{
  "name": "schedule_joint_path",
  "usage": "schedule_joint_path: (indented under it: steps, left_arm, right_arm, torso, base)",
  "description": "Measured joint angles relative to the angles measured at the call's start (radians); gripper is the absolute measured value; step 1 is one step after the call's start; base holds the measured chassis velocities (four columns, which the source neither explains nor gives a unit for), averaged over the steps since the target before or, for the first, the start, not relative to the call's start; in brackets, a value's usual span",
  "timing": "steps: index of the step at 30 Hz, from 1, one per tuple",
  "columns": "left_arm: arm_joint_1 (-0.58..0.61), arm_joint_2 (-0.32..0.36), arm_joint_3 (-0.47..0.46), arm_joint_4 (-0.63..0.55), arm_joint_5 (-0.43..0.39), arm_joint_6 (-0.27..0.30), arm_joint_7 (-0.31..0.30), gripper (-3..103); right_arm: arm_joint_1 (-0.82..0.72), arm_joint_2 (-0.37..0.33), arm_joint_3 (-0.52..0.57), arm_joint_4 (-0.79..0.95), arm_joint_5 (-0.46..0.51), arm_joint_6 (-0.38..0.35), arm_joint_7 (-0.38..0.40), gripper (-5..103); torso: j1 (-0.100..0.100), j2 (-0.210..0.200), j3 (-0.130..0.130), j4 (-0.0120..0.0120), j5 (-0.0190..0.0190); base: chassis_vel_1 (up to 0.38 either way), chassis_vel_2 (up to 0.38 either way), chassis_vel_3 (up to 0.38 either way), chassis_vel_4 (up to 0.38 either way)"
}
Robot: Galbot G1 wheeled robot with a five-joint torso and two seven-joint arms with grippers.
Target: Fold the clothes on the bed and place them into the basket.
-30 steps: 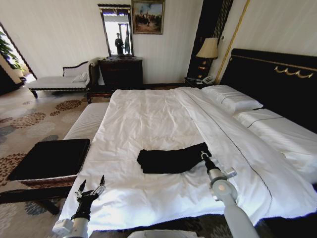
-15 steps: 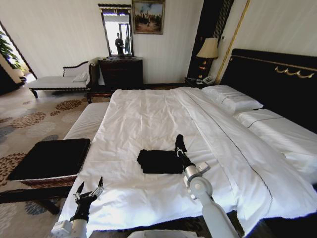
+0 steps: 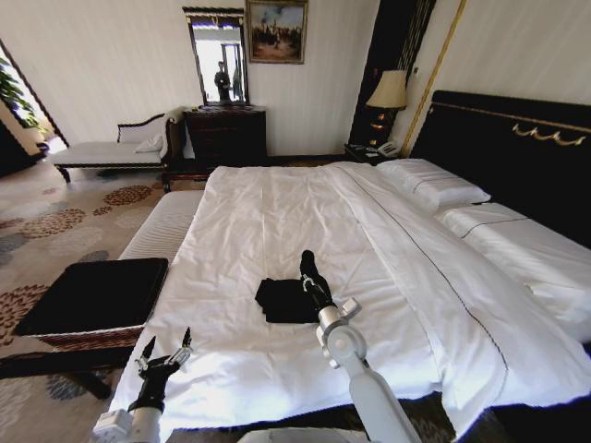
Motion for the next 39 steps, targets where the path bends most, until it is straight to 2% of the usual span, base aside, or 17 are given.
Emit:
schedule_joint_path:
  steps: [3, 11, 18, 33, 35, 37, 39]
  left_arm:
    - [0.006, 0.003, 0.000, -0.004, 0.008, 0.000, 0.000, 100]
    - [0.009, 0.008, 0.000, -0.018, 0.010, 0.003, 0.000, 100]
    - [0.013, 0.011, 0.007, -0.043, 0.020, 0.013, -0.002, 100]
    - [0.009, -0.012, 0.014, -0.041, 0.022, 0.014, -0.005, 100]
    - [0.010, -0.014, 0.015, -0.039, 0.022, 0.014, -0.005, 100]
    - [0.010, -0.014, 0.015, -0.036, 0.022, 0.013, -0.005, 100]
    - [0.010, -0.014, 0.014, -0.036, 0.023, 0.013, -0.005, 100]
  right_arm:
    - [0.012, -0.001, -0.011, -0.049, -0.024, 0.014, -0.025, 5]
    - [0.028, 0.016, -0.031, -0.080, -0.035, 0.023, -0.033, 5]
    - [0.059, 0.037, -0.034, -0.221, -0.086, 0.058, -0.071, 5]
    - [0.000, 0.014, -0.073, -0.145, -0.116, 0.060, -0.076, 5]
    - [0.000, 0.011, -0.077, -0.140, -0.117, 0.059, -0.076, 3]
    - [0.002, 0.006, -0.086, -0.130, -0.115, 0.053, -0.071, 12]
    - [0.003, 0.006, -0.087, -0.127, -0.111, 0.048, -0.070, 12]
  torso:
    - [0.000, 0.000, 0.000, 0.0000, -0.0001]
    - [0.000, 0.000, 0.000, 0.0000, 0.0000]
    - [0.000, 0.000, 0.000, 0.0000, 0.0002]
    - [0.000, 0.000, 0.000, 0.0000, 0.0001]
    - [0.000, 0.000, 0.000, 0.0000, 0.0001]
    - [0.000, 0.000, 0.000, 0.0000, 0.0000]
    - [0.000, 0.000, 0.000, 0.0001, 0.0001]
  base:
    - [0.000, 0.000, 0.000, 0.000]
    - [0.000, 0.000, 0.000, 0.000]
    - [0.000, 0.000, 0.000, 0.000]
    - [0.000, 0.000, 0.000, 0.000]
    - [0.000, 0.000, 0.000, 0.000]
    - [0.000, 0.000, 0.000, 0.000]
    - [0.000, 0.000, 0.000, 0.000]
